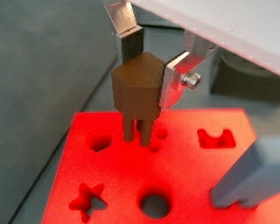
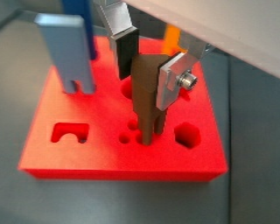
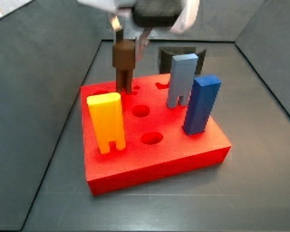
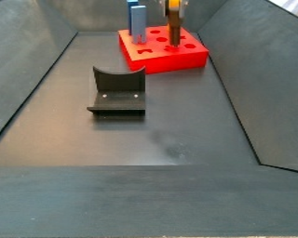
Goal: Pick up the 3 prong object. Move up. Move to above the board. Insert the 3 prong object.
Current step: Insert the 3 prong object.
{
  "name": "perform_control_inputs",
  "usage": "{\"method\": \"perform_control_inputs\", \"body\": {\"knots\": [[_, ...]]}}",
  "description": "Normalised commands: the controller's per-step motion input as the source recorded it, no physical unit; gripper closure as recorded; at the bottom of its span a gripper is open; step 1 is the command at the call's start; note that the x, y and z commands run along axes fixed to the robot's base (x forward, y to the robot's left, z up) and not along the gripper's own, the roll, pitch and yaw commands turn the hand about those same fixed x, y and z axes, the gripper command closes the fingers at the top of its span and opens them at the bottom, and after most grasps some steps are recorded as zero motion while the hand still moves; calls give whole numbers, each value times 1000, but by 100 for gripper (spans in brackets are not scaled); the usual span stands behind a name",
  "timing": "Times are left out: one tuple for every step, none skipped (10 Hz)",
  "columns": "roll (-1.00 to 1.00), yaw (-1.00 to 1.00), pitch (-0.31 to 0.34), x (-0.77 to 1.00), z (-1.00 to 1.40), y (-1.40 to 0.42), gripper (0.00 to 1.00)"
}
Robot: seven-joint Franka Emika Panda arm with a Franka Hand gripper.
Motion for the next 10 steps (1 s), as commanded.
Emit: {"method": "perform_control_inputs", "body": {"knots": [[-103, -926, 0, 143, 0, 0, 100], [-10, 0, -21, 0, -114, -6, 100], [-67, -857, 0, 154, 0, 37, 100], [-19, -1000, 0, 23, 0, 0, 100], [-21, -1000, 0, 0, 0, -3, 100], [-23, -1000, -9, 0, 0, -11, 100], [-59, -1000, -37, 20, 0, -11, 100], [-116, -791, -57, 320, 0, 0, 100], [0, 0, -4, 0, -23, -51, 100], [0, -40, -27, 526, -137, 106, 100]]}}
